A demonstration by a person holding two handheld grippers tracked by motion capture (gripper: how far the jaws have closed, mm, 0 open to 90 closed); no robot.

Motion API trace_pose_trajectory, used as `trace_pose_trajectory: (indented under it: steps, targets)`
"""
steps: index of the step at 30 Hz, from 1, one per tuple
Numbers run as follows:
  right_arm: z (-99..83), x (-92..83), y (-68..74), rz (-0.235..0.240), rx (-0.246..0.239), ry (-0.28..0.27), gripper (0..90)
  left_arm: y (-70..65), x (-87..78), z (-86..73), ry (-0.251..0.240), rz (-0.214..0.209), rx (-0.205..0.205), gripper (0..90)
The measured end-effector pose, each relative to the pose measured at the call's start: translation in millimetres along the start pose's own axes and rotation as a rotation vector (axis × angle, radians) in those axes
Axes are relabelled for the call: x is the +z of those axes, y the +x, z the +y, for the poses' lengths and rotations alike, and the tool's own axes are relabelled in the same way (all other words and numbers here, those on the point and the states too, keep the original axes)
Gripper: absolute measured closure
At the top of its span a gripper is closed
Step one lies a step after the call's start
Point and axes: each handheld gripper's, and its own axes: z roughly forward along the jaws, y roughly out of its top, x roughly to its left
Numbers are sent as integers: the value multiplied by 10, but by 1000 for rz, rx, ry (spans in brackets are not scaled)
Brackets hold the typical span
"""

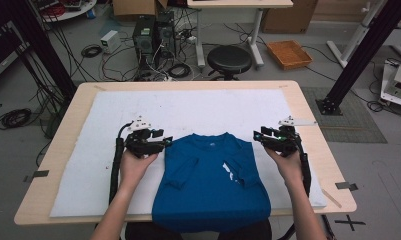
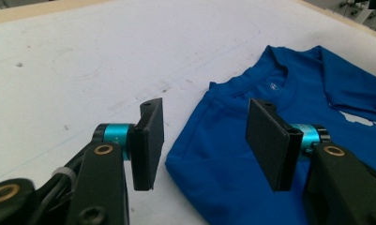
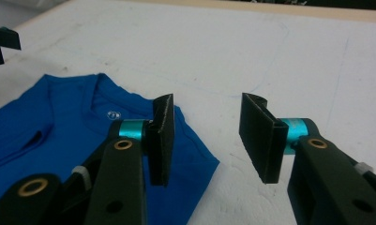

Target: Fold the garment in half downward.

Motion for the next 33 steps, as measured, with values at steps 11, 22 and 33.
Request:
trace_pose_trajectory:
  steps: [11, 22, 33]
  targets:
    - [-30, 393, 22, -16, -38, 125, 653, 9, 385, 25, 115, -5, -18, 549]
    - [-87, 737, 134, -51, -128, 257, 766, 57, 561, -21, 226, 30, -37, 604]
    - [-90, 723, 118, -77, -146, 257, 887, 53, 540, -7, 232, 66, -20, 694]
